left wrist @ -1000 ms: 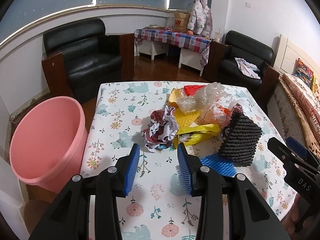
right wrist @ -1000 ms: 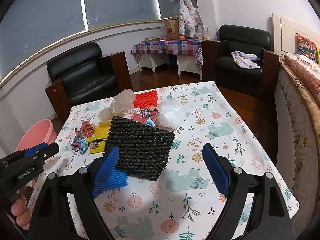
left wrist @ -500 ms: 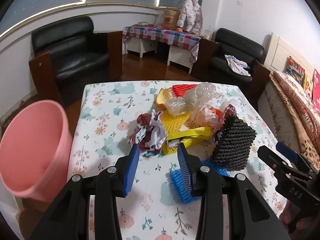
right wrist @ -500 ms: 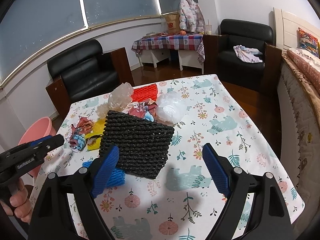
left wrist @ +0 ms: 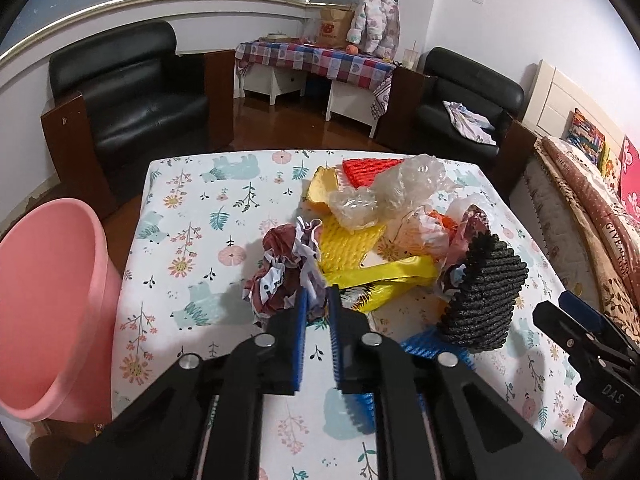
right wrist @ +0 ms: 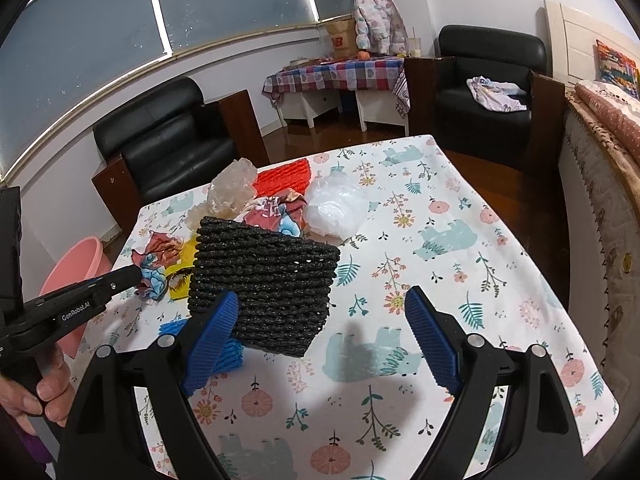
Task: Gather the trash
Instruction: 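Grasp the black mesh pad with the right tool while the left tool grasps crumpled patterned paper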
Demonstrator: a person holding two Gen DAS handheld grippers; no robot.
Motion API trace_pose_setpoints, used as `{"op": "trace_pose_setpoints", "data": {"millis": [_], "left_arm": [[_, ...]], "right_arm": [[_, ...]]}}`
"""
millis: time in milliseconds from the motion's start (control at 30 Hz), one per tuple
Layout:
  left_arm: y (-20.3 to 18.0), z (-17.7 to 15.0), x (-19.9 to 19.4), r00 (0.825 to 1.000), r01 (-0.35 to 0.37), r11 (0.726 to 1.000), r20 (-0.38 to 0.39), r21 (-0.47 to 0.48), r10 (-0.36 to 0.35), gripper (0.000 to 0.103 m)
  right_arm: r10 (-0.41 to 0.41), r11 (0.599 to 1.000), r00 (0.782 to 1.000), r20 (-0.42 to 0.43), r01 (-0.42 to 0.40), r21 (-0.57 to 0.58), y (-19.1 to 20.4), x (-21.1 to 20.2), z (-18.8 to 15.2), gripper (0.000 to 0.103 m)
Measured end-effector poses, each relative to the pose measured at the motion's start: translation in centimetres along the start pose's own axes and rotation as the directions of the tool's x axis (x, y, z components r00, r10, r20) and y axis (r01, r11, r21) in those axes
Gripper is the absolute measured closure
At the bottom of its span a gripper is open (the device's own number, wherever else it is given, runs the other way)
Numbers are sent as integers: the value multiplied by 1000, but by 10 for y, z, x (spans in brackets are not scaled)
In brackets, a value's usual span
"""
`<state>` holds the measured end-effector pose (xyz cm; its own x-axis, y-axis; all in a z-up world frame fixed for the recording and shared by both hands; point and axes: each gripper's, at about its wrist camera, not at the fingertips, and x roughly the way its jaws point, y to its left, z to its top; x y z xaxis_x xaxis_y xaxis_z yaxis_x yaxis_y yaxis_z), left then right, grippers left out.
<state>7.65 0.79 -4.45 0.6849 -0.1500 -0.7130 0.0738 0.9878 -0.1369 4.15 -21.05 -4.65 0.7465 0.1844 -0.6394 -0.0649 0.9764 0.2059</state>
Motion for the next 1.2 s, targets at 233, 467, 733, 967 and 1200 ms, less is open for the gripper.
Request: {"op": "trace_pose_setpoints", "data": {"millis": [233, 467, 733, 967, 1200], "left_arm": [[0, -4, -18, 999, 19, 1000, 42, -13, -18, 95], [0, -9, -35, 997, 42, 999, 62, -17, -41, 95], [-1, -14, -40, 998, 39, 999, 57, -24, -37, 95], [-9, -15, -42, 997, 33, 999, 63, -3, -32, 95], [-16, -18, -49, 997, 40, 999, 72, 17, -41, 95]], "right_arm": [[52, 998, 998, -19, -51, 45, -7, 6, 2, 17], [93, 993, 996, -8, -92, 70, -16, 15, 14, 17], [210, 977, 973, -90, -205, 64, -17, 48, 20, 21], [228, 974, 969, -92, -226, 23, -8, 38, 14, 69], [238, 971, 968, -85, -238, 11, -4, 25, 10, 95]]}}
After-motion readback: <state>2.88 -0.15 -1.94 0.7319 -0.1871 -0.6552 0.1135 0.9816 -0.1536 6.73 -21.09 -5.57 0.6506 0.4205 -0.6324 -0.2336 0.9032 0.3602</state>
